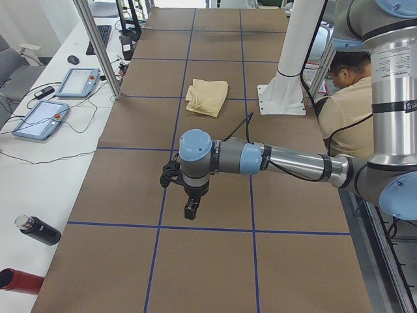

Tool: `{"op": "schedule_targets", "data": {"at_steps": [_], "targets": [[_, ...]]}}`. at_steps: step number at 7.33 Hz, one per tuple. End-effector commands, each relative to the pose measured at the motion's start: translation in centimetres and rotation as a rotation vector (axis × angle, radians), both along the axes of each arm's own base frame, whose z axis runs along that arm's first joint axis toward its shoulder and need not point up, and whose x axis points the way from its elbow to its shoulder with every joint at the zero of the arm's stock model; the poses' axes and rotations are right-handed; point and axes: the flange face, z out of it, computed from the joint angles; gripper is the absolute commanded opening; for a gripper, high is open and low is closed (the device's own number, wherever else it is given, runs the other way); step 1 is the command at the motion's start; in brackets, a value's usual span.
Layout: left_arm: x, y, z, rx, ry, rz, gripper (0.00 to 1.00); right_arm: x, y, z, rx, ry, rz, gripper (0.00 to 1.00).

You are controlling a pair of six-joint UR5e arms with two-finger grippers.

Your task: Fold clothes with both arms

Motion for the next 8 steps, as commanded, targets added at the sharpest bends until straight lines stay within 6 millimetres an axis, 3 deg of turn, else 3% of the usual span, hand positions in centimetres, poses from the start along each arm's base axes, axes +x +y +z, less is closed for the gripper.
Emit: {"op": "schedule_targets", "data": {"at_steps": [1,3,4,5,6,8], "targets": [[0.0,0.1,0.1,-0.005,0.000,0.000,1.00,0.0,1.0,-0.9,-0.020,-0.015,-0.005,1.00],[0.2,-0.3,0.0,-0.002,-0.001,0.003,1.00,0.1,1.7,-0.2,-0.024,-0.002,-0.014,1.00],[0.2,-0.1,1.9,-0.043,-0.011,0.002,1.00,0.0,1.6,-0.3,-0.018,-0.003,-0.014,1.00],[0.2,-0.2,2.3,-0.043,-0.012,0.002,1.00,0.0,1.5,-0.3,-0.018,-0.003,-0.014,1.00],[0.2,-0.3,3.8,-0.072,-0.003,0.002,1.00,0.0,1.6,-0.2,-0.018,-0.003,-0.014,1.00],[-0.1,1.9,5.8,-0.113,-0.003,0.003,1.00,0.0,1.6,-0.2,-0.018,-0.003,-0.014,1.00]]}}
